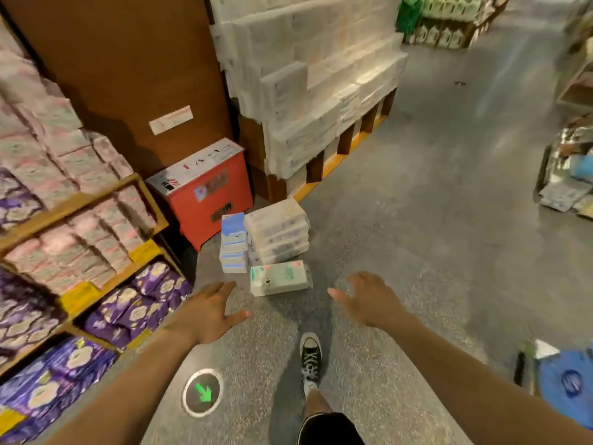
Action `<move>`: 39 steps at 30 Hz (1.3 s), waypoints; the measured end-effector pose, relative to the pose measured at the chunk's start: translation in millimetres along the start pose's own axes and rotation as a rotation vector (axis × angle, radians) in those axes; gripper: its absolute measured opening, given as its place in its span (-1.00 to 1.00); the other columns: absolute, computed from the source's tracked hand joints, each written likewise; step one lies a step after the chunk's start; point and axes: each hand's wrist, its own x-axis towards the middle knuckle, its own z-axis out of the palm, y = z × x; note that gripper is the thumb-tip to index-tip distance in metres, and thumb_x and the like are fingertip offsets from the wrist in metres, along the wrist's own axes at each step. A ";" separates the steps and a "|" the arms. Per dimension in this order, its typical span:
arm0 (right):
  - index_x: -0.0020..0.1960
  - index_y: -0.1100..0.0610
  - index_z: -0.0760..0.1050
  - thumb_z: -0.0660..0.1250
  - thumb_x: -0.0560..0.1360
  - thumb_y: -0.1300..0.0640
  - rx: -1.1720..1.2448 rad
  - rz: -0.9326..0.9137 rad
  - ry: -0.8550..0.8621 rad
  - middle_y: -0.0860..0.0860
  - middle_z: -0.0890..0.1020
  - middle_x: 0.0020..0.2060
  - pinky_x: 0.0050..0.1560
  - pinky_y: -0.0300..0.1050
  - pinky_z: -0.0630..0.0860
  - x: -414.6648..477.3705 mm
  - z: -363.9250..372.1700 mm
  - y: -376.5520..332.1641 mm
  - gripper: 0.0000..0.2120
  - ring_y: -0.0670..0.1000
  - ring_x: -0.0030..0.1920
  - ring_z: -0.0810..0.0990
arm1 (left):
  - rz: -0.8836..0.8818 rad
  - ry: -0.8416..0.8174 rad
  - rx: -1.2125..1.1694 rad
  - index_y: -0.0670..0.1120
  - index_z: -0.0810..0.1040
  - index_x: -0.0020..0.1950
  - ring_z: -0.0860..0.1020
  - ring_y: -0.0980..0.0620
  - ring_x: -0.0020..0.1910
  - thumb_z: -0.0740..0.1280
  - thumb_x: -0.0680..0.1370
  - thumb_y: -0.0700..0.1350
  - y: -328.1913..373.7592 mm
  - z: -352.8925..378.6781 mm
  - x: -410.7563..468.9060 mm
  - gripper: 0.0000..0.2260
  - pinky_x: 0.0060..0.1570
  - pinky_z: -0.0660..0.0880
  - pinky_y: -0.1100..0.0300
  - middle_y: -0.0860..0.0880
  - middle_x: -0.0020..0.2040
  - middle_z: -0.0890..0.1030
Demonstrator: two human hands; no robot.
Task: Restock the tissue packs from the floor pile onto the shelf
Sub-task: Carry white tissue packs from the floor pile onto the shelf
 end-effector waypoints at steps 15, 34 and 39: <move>0.55 0.09 0.22 0.04 0.59 -0.38 -0.210 0.033 -0.104 0.09 0.37 0.48 0.39 0.10 0.39 507.3 88.6 16.0 -0.28 0.13 0.48 0.32 | -0.087 -0.115 0.058 0.02 0.09 0.61 0.32 -0.03 0.49 -0.02 0.43 0.54 -146.7 110.1 474.6 -0.11 0.37 0.35 0.07 -0.01 0.55 0.30; 0.50 0.18 0.25 0.11 0.49 -0.49 -0.182 0.236 -0.246 0.22 0.46 0.36 0.25 0.19 0.50 866.0 468.2 116.7 -0.12 0.26 0.32 0.48 | -0.212 -0.294 -0.065 -0.05 0.00 0.57 0.46 -0.24 0.32 0.27 0.48 0.38 -306.9 532.1 778.8 -0.14 0.19 0.49 -0.17 -0.19 0.44 0.39; 0.43 0.13 0.33 0.20 0.20 -0.69 -0.020 0.307 -0.376 0.10 0.60 0.22 0.16 0.10 0.58 909.9 519.3 126.9 0.11 0.20 0.17 0.62 | -0.330 -0.307 -0.214 -0.01 -0.25 0.56 0.59 -0.29 0.12 0.35 0.42 0.38 -318.6 563.2 804.2 0.03 0.08 0.57 -0.16 -0.26 0.32 0.51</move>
